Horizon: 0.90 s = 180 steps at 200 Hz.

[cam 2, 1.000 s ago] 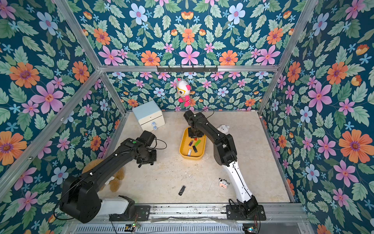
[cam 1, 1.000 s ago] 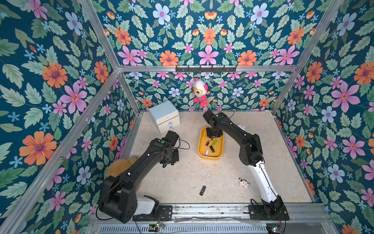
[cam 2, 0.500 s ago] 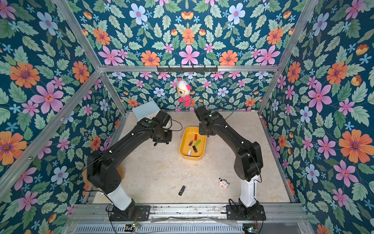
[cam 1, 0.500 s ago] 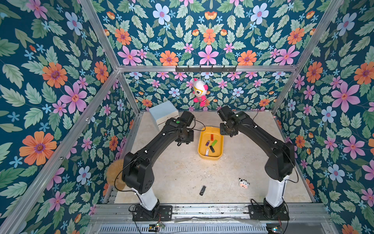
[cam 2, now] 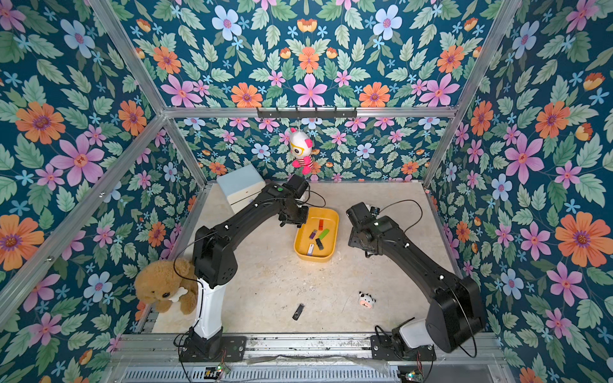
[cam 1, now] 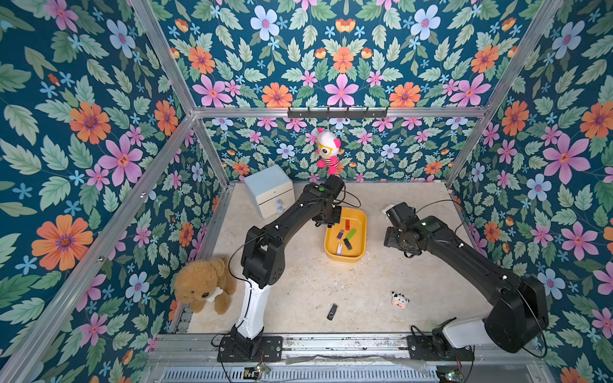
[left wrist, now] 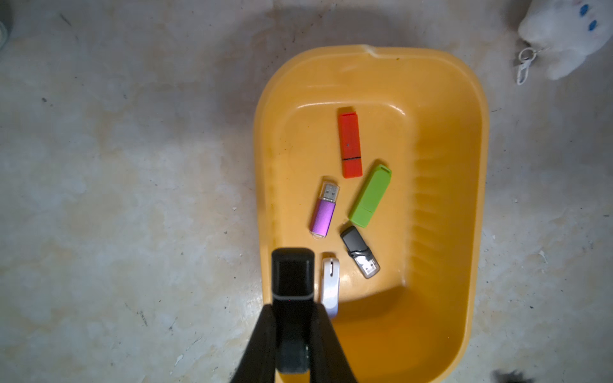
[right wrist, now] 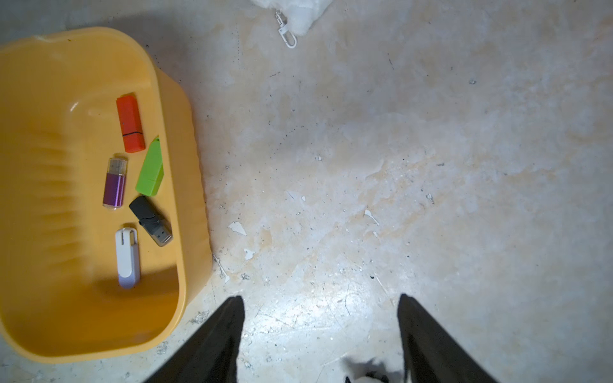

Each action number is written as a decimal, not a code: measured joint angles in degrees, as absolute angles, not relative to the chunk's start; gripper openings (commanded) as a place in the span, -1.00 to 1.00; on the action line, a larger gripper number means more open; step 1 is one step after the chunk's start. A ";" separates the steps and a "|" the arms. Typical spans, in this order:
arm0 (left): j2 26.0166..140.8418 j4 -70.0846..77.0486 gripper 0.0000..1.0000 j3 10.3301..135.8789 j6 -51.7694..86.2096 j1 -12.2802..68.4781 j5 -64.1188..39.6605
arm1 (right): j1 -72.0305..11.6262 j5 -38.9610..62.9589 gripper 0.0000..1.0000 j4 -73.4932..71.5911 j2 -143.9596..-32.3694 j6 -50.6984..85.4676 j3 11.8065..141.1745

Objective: Put the usb flash drive into the storage box
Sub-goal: Place the USB flash in the storage box.

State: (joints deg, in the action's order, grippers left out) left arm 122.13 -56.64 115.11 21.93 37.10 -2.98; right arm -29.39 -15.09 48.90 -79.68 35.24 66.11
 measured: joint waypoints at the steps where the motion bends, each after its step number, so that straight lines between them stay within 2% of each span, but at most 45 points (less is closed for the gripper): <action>1: 122.28 -56.64 -1.00 115.24 21.91 37.15 -2.98 | -29.39 -15.09 0.63 48.86 -79.50 35.31 65.98; 65: 132.20 -56.95 -1.00 125.58 20.69 38.11 -2.48 | -28.97 -15.11 0.69 48.27 -71.61 37.85 61.08; 180: 139.24 -55.90 -1.00 128.53 19.59 39.66 3.40 | -28.99 -14.61 0.71 48.53 -67.11 38.50 56.45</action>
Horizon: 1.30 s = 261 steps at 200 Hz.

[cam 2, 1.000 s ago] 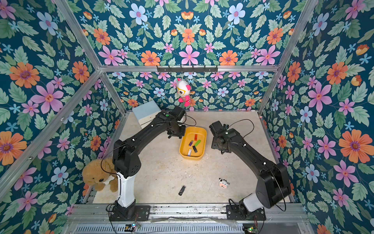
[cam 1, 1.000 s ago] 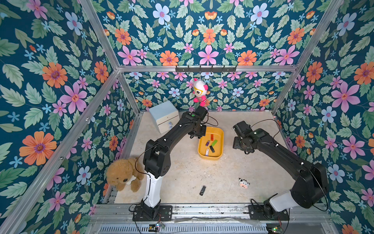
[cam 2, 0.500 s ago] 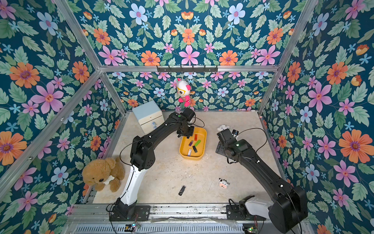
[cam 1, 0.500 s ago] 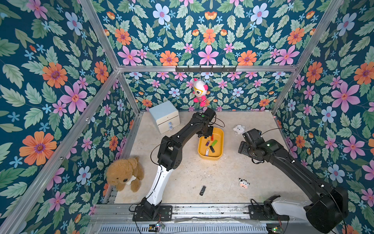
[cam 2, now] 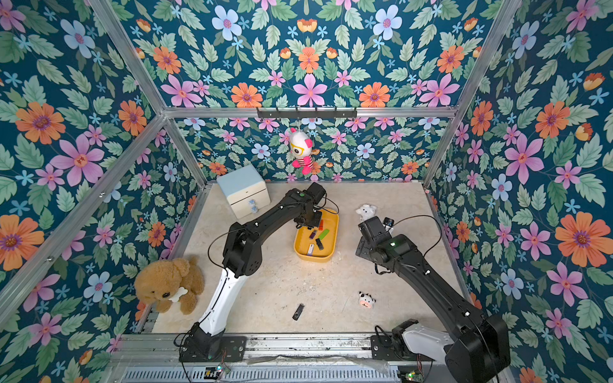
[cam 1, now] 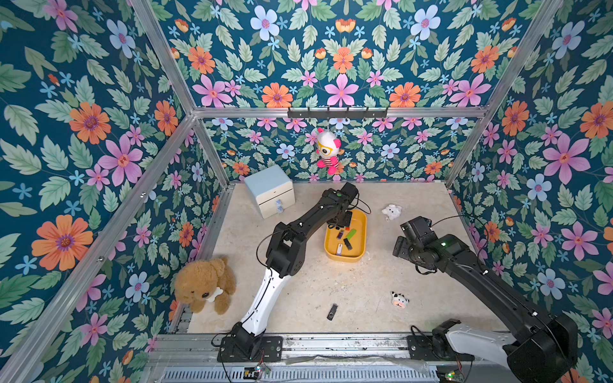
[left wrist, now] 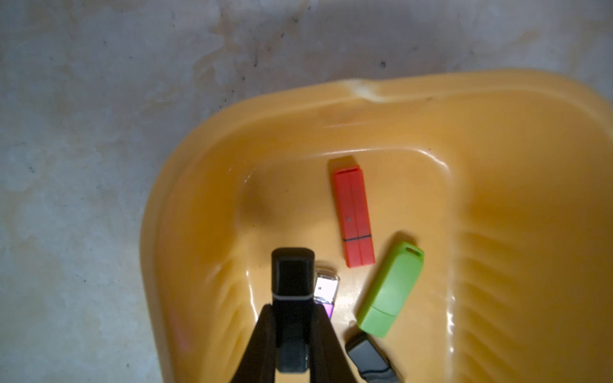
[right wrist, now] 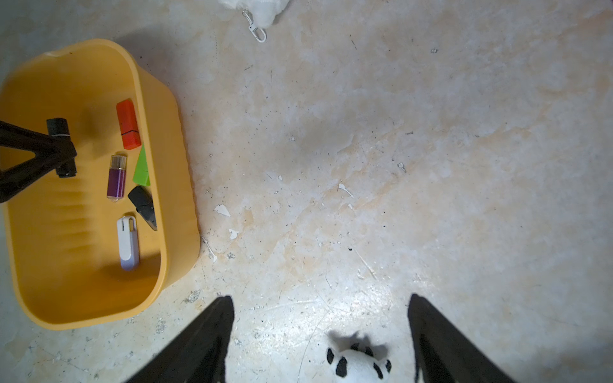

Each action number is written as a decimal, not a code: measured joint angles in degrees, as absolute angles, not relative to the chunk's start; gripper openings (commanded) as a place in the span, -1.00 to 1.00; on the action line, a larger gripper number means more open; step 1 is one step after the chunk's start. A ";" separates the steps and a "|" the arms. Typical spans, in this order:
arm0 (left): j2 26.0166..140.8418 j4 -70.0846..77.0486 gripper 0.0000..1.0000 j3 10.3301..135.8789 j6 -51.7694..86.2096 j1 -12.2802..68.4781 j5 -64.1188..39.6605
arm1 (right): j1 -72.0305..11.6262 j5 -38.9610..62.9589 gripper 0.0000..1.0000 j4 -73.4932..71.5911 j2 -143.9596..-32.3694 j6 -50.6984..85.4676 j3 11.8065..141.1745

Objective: Put the usb flash drive into the storage box
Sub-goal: Place the USB flash in the storage box.

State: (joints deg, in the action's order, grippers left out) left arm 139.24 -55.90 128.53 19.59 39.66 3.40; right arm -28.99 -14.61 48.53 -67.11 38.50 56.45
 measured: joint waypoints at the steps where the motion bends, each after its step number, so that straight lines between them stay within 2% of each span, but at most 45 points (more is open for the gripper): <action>1: 139.28 -55.90 -1.00 128.53 19.59 39.66 3.46 | -28.99 -14.59 0.71 48.53 -67.09 38.52 56.40; 120: 143.55 -57.54 -1.00 129.97 19.00 41.15 9.93 | -28.99 -12.49 0.71 47.68 -65.98 39.35 53.41; 162: 143.85 -57.91 -0.78 130.19 18.98 41.36 10.57 | -28.99 -12.38 0.72 47.48 -65.43 39.35 52.73; 220: 143.87 -58.33 -0.38 130.21 18.74 41.45 10.59 | -28.99 -12.29 0.72 47.37 -65.06 39.35 52.45; 261: 143.87 -58.57 -0.28 130.21 18.15 41.69 10.57 | -28.99 -12.32 0.72 47.37 -64.86 39.35 52.31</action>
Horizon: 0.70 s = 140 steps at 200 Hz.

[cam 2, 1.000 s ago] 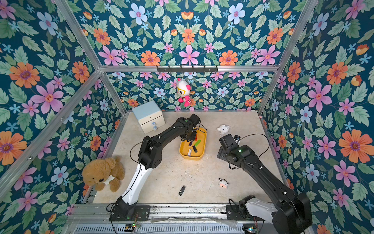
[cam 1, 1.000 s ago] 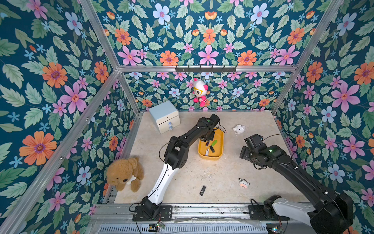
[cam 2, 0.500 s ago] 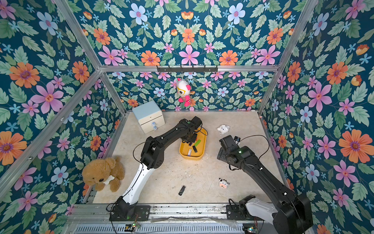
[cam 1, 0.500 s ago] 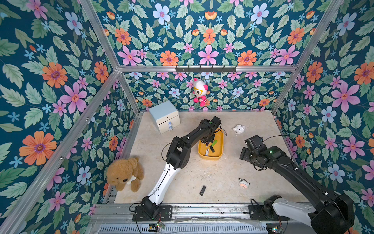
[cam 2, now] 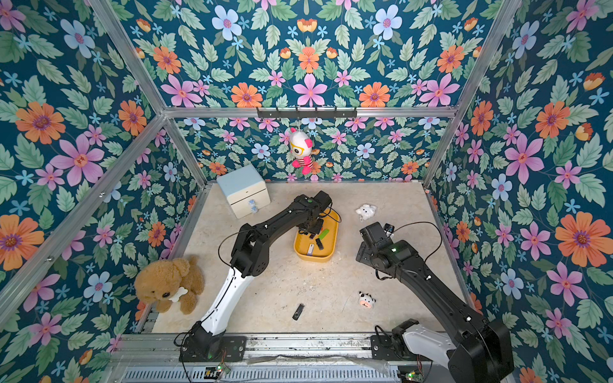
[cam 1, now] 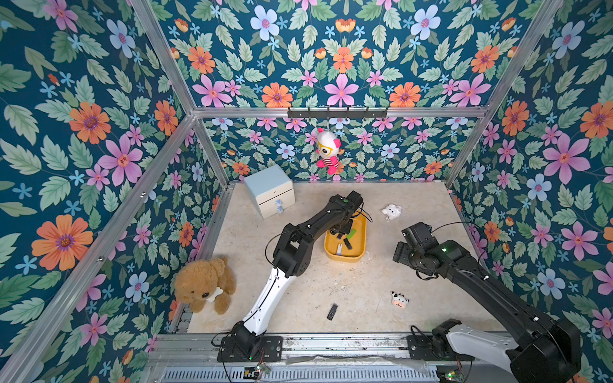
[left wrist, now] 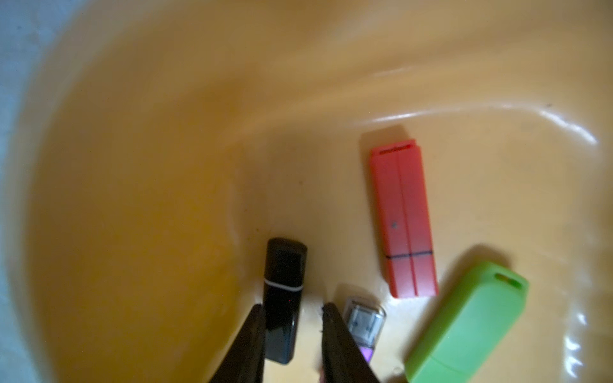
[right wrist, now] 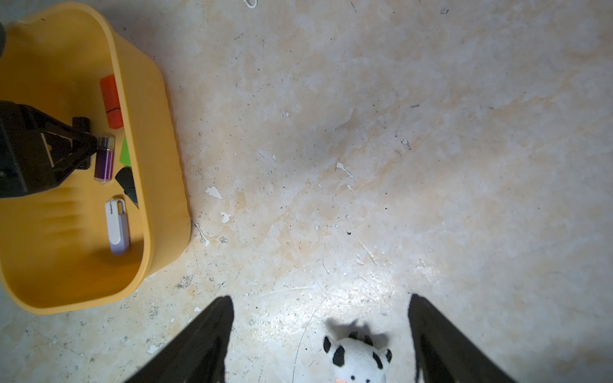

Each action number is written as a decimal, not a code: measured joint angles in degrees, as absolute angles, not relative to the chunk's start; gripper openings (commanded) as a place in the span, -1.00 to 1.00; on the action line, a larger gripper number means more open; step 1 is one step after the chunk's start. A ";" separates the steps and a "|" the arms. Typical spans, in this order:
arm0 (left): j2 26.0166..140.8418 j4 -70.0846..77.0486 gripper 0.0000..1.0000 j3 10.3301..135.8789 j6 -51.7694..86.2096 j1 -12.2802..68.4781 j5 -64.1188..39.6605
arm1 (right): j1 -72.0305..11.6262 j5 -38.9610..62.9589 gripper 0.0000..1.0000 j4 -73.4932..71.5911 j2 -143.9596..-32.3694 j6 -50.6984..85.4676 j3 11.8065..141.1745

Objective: Put the usb flash drive into the storage box
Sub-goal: Place the USB flash in the storage box, then pick up the USB flash from the center of the board.

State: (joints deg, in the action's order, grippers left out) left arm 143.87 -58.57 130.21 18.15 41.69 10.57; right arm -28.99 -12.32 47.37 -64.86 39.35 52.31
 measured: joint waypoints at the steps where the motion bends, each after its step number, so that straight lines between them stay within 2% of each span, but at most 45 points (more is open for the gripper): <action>1: 143.87 -58.57 -0.28 130.21 18.15 41.69 10.57 | -28.99 -12.32 0.72 47.37 -64.86 39.35 52.31; 53: 141.64 -59.31 -0.12 130.87 18.15 41.95 10.55 | -28.99 -12.32 0.73 47.37 -64.82 39.35 52.31; 95: 133.38 -59.75 -0.11 131.09 18.81 42.26 10.33 | -28.99 -12.51 0.73 47.35 -65.08 39.33 52.29; 140: 118.10 -59.92 -0.04 113.75 20.95 43.66 10.15 | -28.38 -12.12 0.78 46.02 -67.24 39.31 51.94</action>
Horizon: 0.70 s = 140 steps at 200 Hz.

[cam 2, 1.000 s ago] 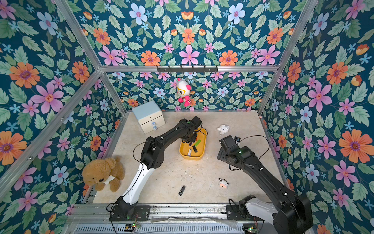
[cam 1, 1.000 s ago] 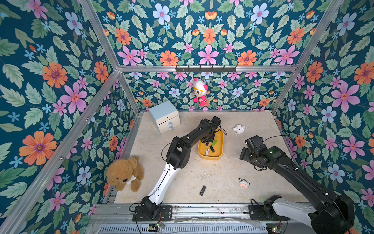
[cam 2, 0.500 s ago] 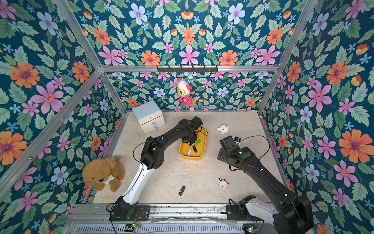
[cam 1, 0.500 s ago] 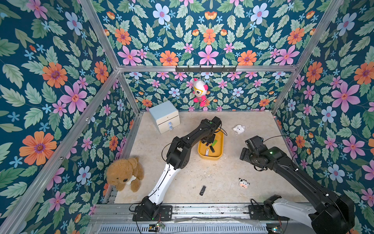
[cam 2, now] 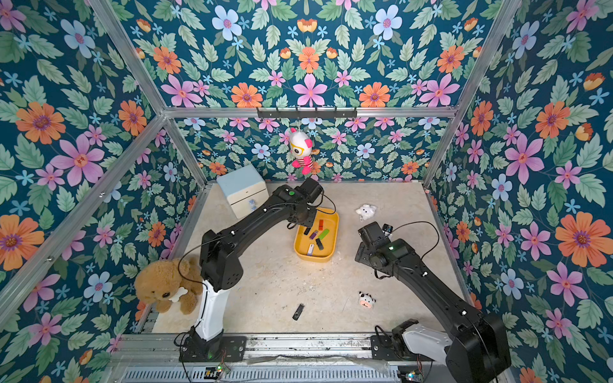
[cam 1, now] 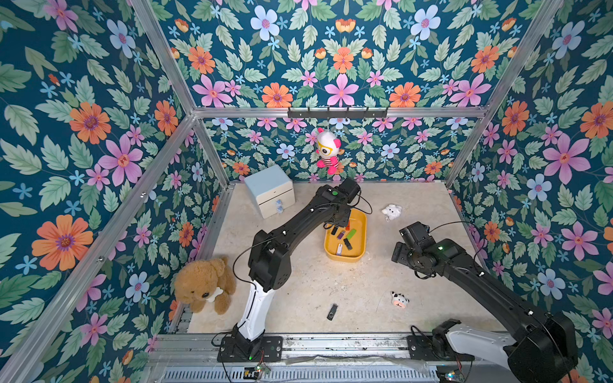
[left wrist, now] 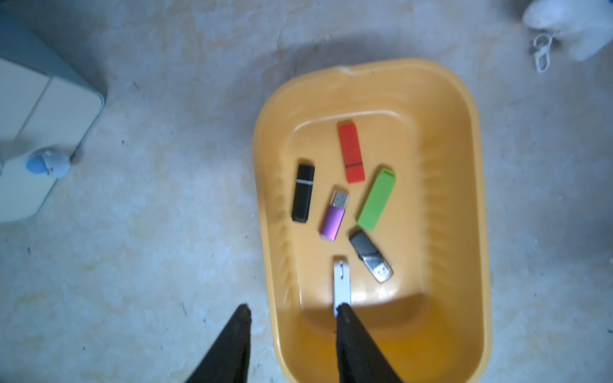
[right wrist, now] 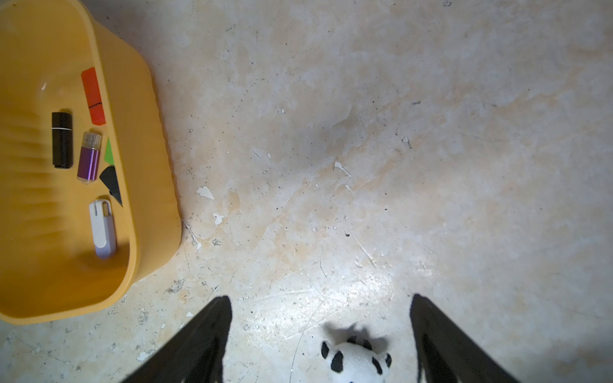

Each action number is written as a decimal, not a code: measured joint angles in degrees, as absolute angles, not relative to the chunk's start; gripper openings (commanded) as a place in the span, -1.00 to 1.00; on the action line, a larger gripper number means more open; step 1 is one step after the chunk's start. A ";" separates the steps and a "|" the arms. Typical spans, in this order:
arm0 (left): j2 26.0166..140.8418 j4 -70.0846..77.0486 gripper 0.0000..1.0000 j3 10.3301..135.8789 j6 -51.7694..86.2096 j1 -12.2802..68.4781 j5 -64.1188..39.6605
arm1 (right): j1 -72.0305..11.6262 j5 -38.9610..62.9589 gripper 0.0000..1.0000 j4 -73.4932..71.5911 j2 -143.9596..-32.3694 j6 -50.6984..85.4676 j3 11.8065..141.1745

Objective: Put the usb flash drive into the storage box
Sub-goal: Pick up the USB flash from the center of the board.

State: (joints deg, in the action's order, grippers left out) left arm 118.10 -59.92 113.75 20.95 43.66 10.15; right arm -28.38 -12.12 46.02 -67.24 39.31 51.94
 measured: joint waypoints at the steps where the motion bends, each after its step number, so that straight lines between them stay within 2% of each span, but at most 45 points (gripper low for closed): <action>1: 117.80 -59.88 -0.04 113.32 20.99 43.68 10.11 | -28.32 -12.05 0.78 45.98 -67.29 39.31 51.92; 38: 104.07 -58.59 0.06 95.31 24.27 46.28 8.08 | -25.04 -8.97 0.79 43.18 -69.47 38.83 51.62; 59: 100.77 -56.40 0.09 90.91 25.80 47.68 6.48 | -24.71 -7.79 0.81 42.68 -70.74 37.87 52.84; 83: 92.23 -54.57 0.12 78.06 30.17 50.89 3.99 | -23.77 -7.49 0.81 41.60 -73.71 36.34 55.27; 140: 84.66 -44.99 0.13 58.96 38.00 57.04 -1.78 | -22.48 -5.98 0.82 41.10 -73.47 35.92 54.61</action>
State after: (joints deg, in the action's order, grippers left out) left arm 84.66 -44.99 58.96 38.00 57.04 -1.78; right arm -22.48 -5.98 41.10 -73.47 35.92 54.61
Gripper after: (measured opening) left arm 0.563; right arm 0.908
